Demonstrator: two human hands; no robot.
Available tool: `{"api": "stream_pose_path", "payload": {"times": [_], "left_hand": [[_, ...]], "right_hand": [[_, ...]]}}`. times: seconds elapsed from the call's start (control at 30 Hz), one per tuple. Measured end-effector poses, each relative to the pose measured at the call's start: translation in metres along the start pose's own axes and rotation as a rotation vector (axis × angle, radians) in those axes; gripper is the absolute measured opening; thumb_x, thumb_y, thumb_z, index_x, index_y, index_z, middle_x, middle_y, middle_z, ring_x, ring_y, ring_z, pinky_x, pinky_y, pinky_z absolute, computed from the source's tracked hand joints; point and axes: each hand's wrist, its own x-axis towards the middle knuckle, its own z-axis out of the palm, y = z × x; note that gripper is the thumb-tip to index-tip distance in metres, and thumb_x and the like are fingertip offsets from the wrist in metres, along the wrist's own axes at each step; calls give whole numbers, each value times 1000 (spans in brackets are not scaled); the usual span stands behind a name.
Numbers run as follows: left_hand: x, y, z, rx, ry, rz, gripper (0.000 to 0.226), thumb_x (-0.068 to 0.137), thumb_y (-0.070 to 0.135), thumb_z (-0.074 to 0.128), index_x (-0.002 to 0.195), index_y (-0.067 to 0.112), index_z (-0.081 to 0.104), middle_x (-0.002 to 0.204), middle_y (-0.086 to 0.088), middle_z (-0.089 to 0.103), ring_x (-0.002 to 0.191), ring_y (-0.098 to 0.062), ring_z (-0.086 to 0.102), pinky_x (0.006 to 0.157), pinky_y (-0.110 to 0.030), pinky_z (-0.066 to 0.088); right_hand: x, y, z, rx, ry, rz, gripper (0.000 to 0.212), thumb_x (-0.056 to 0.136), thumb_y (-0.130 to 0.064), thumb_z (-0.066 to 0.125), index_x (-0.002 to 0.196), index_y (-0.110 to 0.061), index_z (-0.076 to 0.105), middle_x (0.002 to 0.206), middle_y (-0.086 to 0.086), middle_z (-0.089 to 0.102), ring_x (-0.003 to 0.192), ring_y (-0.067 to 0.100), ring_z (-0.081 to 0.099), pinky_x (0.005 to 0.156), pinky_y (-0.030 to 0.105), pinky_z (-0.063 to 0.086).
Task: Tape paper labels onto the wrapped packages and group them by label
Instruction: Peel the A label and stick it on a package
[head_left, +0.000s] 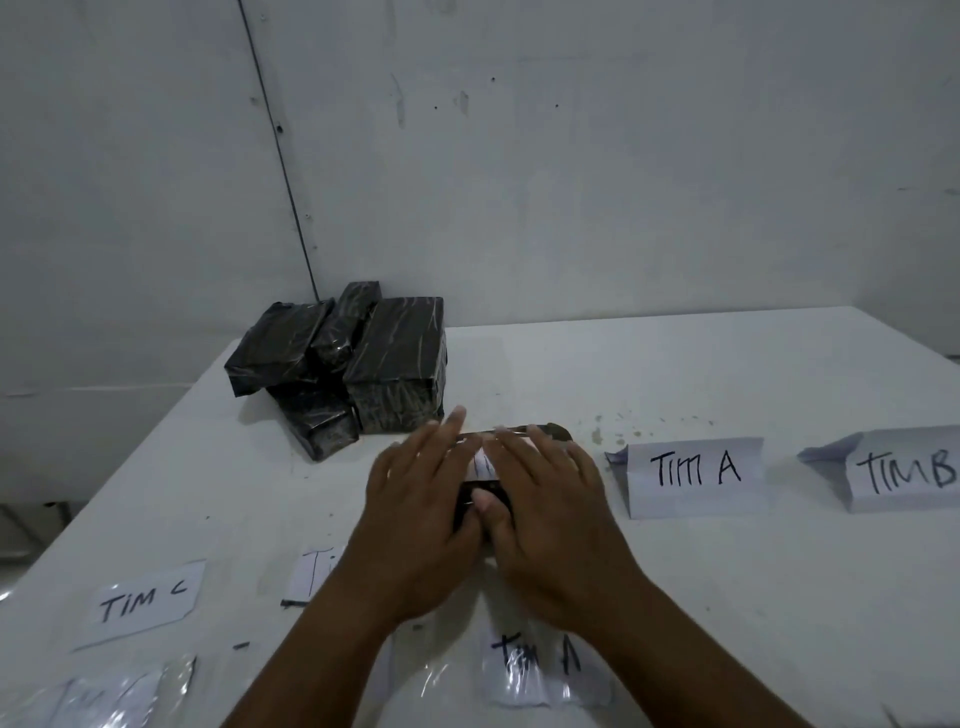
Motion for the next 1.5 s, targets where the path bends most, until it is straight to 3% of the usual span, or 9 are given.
{"api": "stream_pose_path", "payload": {"times": [0.1,0.2,0.27,0.47,0.6,0.8,0.93,1.13,1.5], "left_hand": [[-7,0,9,68,-158,-56,83,85,66,-9,161,36,3,167,17,-15,152,-1,-21,126,-42,-11],[-10,-5,12,114,-175,-80,105,70,78,-33,162,37,-2,167,18,-16,149,2,-26,124,-40,-16],[-12,-6,13,130,-163,-80,109,67,77,-35,162,36,-1,168,17,-14,149,3,-25,124,-39,-15],[-14,-6,15,138,-163,-91,107,68,78,-35,161,37,-3,168,18,-15,150,2,-24,125,-40,-12],[-15,-7,16,108,-152,-94,103,72,81,-29,161,39,0,168,19,-12,150,4,-23,126,-39,-12],[-15,-11,20,57,-143,-96,79,91,74,-1,161,38,7,169,19,-7,151,5,-20,125,-37,-11],[-15,-13,21,48,-139,-94,75,94,71,10,161,38,10,169,21,-3,151,5,-15,126,-39,-7],[-18,-14,21,-13,-124,-103,82,89,74,8,161,35,14,168,22,2,151,7,-12,127,-40,-4],[-19,-11,19,37,-161,-119,86,86,73,2,162,34,5,168,21,-8,149,7,-20,126,-42,-8]], "right_hand": [[-7,6,10,-45,-149,22,93,87,-72,-19,163,-30,15,170,-9,13,157,11,-5,126,49,-4],[-9,9,10,-78,-157,21,96,85,-76,-18,163,-29,15,171,-10,10,157,9,-8,126,49,-8],[-10,9,10,-85,-145,25,95,87,-76,-14,162,-29,20,170,-9,14,157,10,-2,126,50,-8],[-14,11,15,-101,-90,52,92,92,-77,-7,159,-28,31,167,-8,27,157,11,11,125,55,-4],[-15,13,13,-126,-105,87,100,86,-78,-16,161,-28,27,168,-10,22,156,7,8,125,54,-5],[-16,16,12,-89,-72,131,98,87,-76,-14,158,-27,33,167,-9,28,154,6,17,126,54,0],[-17,15,9,-98,-38,150,87,94,-72,-2,152,-25,42,163,-7,36,151,7,26,124,56,9],[-17,17,7,-128,23,165,68,100,-58,13,140,-25,57,155,-5,49,147,10,36,121,58,20],[-25,26,4,-98,10,156,66,101,-53,12,147,-27,52,158,-8,45,149,7,33,125,48,14]]}}
